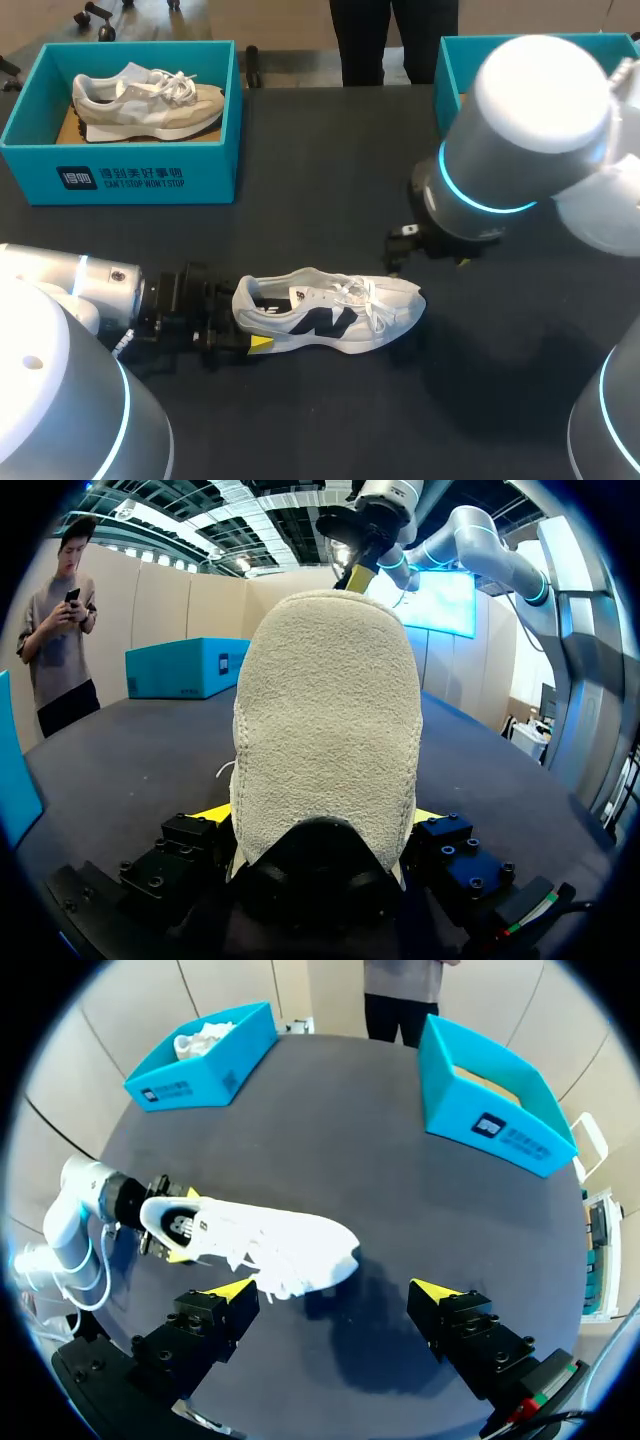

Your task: Take the shoe out of the shoebox, open the shoe tongue, remove and reinsert the insole, then place the shoe into the shoebox

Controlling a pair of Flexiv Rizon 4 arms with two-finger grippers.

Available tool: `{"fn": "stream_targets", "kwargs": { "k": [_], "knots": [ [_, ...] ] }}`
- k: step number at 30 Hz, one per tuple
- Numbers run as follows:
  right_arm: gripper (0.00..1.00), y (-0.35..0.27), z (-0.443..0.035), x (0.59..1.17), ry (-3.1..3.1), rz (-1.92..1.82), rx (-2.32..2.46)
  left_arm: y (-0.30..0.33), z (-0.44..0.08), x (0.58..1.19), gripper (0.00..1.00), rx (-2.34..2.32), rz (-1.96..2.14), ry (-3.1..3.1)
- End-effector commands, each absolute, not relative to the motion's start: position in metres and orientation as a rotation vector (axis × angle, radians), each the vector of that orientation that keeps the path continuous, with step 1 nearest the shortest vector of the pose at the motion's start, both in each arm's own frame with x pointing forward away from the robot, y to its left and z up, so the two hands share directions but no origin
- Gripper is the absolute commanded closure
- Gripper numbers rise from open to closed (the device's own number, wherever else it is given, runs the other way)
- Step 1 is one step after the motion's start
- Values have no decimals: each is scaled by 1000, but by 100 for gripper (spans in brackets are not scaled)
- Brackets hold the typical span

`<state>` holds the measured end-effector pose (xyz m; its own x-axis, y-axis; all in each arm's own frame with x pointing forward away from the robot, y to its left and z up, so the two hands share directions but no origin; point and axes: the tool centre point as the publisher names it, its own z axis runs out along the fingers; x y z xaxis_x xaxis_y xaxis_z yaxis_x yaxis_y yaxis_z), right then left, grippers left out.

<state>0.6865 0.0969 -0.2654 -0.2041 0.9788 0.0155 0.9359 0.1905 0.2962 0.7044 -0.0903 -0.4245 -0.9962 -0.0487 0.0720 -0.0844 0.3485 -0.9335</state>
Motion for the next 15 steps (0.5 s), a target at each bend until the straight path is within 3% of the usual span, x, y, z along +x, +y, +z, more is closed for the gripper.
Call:
{"fn": "stream_targets", "kwargs": {
  "k": [1, 15],
  "knots": [
    [0, 165, -289, 693, 2241, 193, 1877, -90, -423, 705, 100, 126, 1766, -2557],
    [0, 166, -290, 693, 2252, 229, 1887, -90, -423, 705, 100, 126, 1766, -2557]
  ]
}}
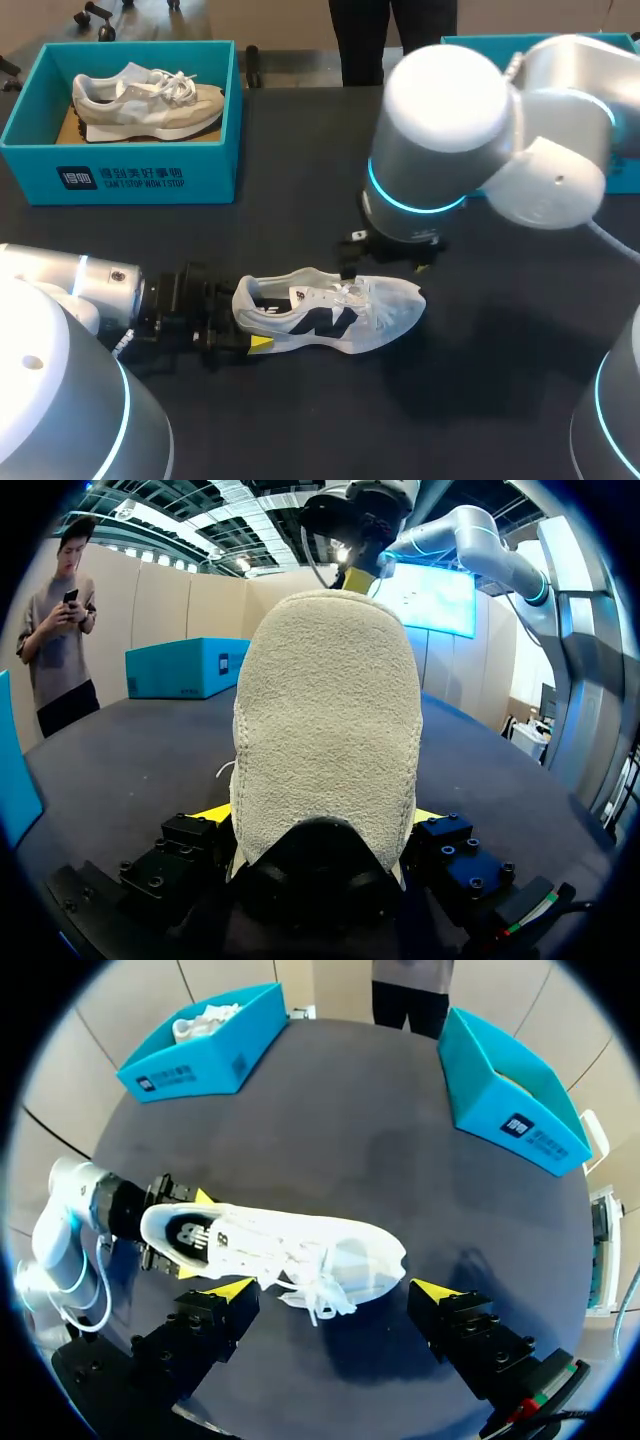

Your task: Take the shoe out of the shoebox, open the shoe tongue, remove and reinsert the insole, then place the shoe into the shoebox

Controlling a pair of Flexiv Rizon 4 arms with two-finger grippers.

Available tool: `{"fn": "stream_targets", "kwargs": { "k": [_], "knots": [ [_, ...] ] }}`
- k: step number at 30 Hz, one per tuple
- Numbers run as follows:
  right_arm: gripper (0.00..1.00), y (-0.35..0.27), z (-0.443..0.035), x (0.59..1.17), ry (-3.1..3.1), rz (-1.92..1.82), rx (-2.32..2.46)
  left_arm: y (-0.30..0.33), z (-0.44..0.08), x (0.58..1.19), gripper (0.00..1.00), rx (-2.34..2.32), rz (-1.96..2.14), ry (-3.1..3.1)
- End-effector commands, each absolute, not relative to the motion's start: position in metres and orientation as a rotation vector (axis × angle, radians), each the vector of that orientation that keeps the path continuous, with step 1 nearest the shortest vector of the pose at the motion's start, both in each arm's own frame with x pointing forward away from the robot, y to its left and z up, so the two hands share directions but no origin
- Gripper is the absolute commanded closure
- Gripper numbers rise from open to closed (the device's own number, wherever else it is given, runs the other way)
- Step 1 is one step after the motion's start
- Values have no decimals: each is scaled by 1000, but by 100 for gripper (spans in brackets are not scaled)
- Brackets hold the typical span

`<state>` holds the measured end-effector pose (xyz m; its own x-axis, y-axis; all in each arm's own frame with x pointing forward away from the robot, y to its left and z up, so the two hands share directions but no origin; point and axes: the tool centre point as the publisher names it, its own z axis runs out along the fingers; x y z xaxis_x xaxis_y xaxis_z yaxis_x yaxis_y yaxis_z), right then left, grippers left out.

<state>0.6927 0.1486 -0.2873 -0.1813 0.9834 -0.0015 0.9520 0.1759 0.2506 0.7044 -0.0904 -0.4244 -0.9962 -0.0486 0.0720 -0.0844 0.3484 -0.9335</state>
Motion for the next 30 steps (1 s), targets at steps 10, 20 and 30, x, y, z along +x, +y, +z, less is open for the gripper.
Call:
{"fn": "stream_targets", "kwargs": {
  "k": [10, 20, 30],
  "knots": [
    [0, 187, -318, 704, 2259, 238, 1904, -90, -423, 705, 100, 126, 1766, -2557],
    [0, 208, -316, 714, 2233, 210, 1919, -90, -423, 705, 100, 126, 1766, -2557],
    [0, 236, -322, 711, 2275, 158, 1909, -90, -423, 705, 100, 126, 1766, -2557]
  ]
}}
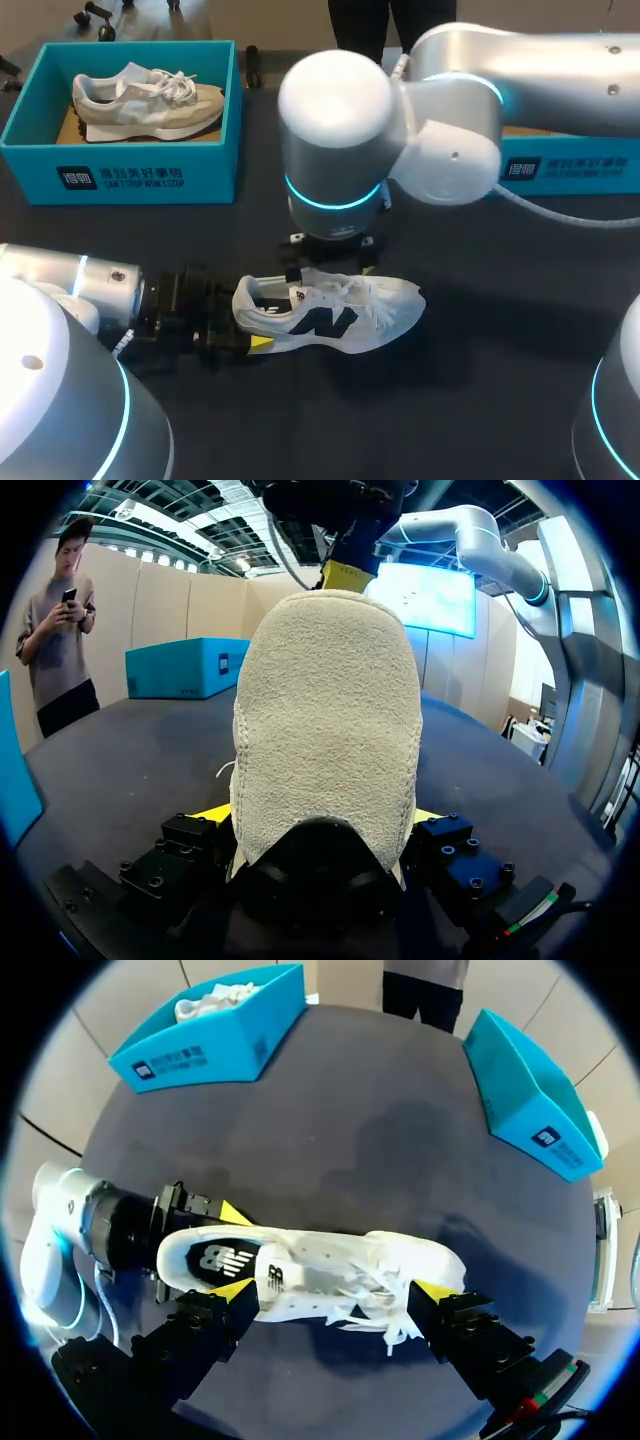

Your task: Take the shoe out of the shoebox, open the shoe tongue, remove and reinsert the insole, then place the shoe into the shoebox

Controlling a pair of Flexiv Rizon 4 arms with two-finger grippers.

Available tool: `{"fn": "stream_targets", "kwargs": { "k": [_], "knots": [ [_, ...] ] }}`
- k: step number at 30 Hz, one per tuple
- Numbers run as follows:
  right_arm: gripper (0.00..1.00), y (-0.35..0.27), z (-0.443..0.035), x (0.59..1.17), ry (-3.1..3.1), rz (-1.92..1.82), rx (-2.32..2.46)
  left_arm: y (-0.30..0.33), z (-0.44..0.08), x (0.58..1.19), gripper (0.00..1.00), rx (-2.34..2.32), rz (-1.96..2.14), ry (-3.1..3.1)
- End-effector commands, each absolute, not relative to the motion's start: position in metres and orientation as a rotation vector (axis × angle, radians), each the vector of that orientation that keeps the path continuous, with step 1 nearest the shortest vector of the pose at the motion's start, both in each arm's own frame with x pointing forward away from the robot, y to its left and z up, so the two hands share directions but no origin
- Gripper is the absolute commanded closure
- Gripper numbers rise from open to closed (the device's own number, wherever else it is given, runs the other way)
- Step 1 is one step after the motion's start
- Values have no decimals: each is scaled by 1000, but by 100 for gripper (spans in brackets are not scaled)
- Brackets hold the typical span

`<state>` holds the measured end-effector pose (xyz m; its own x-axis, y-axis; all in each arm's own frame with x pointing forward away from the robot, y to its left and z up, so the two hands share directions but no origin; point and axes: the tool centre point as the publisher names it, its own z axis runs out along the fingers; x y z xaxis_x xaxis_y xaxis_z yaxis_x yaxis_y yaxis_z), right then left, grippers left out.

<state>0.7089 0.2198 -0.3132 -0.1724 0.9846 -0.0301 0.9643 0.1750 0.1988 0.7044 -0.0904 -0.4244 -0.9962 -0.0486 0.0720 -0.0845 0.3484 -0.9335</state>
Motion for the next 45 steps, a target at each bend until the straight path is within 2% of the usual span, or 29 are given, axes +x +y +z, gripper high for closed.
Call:
{"fn": "stream_targets", "kwargs": {
  "k": [1, 22, 45],
  "knots": [
    [0, 238, -323, 711, 2281, 147, 1905, -90, -423, 705, 100, 126, 1766, -2557],
    [0, 259, -341, 712, 2159, 3, 1841, -90, -423, 705, 100, 126, 1766, -2557],
    [0, 247, -360, 709, 2068, -95, 1897, -90, -423, 705, 100, 126, 1766, -2557]
  ]
}}
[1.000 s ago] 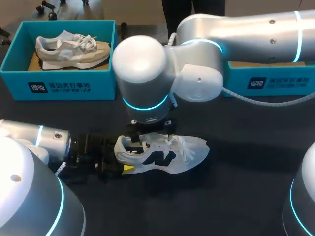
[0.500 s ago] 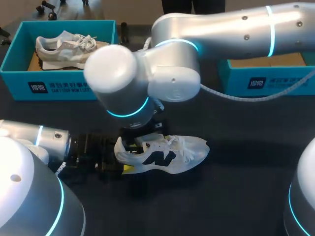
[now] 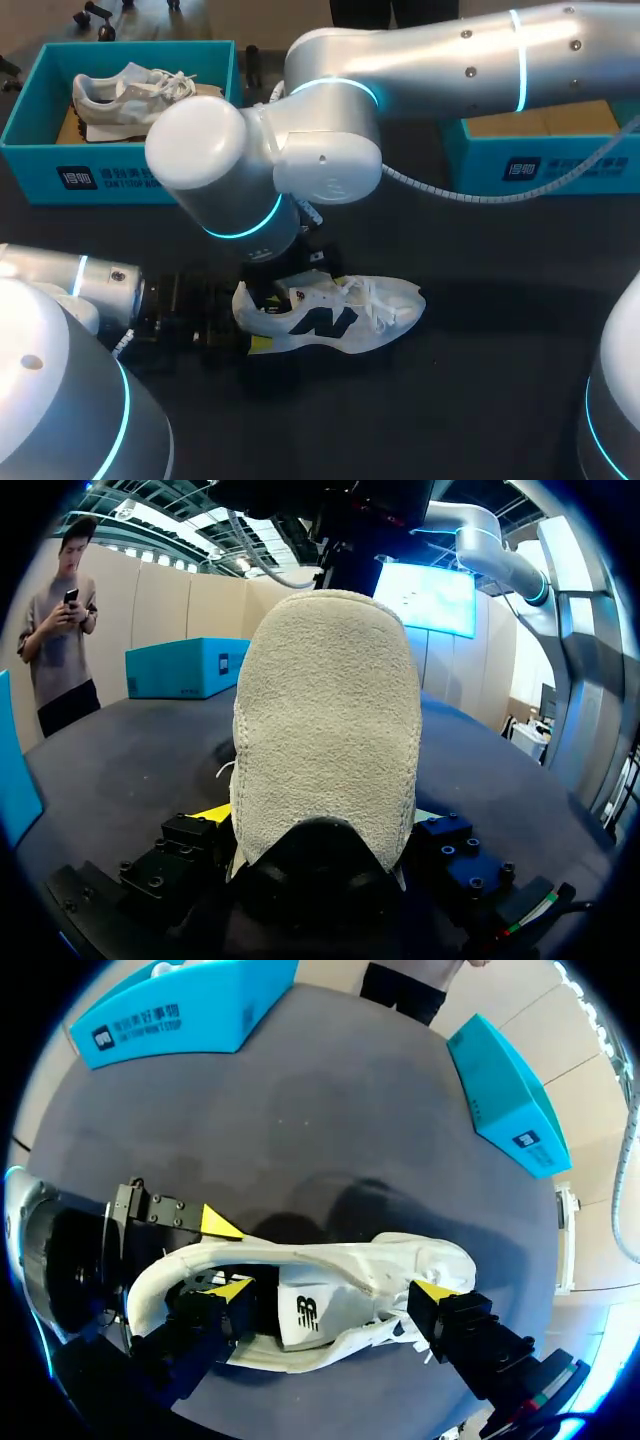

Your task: Take the shoe out of the shoebox, open the shoe tongue, remove and reinsert the insole, then place the shoe into the shoebox

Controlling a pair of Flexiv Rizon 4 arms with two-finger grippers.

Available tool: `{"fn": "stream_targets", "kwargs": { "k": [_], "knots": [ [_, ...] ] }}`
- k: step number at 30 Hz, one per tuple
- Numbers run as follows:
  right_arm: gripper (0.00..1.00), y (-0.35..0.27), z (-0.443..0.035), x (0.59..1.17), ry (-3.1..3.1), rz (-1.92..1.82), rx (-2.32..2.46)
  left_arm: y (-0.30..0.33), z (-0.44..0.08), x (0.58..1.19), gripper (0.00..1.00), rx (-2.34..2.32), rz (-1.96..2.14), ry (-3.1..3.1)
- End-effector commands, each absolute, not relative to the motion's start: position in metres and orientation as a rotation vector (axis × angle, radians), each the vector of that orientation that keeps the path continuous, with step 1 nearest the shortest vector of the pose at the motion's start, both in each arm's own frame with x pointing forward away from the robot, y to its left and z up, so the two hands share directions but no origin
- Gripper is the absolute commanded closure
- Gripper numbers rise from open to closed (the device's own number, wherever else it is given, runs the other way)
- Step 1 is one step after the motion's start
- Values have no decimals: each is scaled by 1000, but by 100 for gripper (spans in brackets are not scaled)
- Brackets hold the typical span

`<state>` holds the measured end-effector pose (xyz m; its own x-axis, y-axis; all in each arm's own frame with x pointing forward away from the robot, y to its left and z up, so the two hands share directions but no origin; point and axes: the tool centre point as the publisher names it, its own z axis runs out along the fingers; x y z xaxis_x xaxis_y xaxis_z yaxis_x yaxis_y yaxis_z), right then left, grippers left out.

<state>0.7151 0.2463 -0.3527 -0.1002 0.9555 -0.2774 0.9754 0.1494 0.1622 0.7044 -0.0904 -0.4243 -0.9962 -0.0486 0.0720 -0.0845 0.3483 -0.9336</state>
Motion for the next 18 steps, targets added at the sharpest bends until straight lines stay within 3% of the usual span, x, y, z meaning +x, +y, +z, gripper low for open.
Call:
{"fn": "stream_targets", "kwargs": {
  "k": [1, 18],
  "knots": [
    [0, 246, -362, 709, 2064, -112, 1902, -90, -423, 705, 100, 126, 1766, -2557],
    [0, 223, -355, 709, 1953, -291, 1934, -90, -423, 705, 100, 126, 1766, -2557]
  ]
}}
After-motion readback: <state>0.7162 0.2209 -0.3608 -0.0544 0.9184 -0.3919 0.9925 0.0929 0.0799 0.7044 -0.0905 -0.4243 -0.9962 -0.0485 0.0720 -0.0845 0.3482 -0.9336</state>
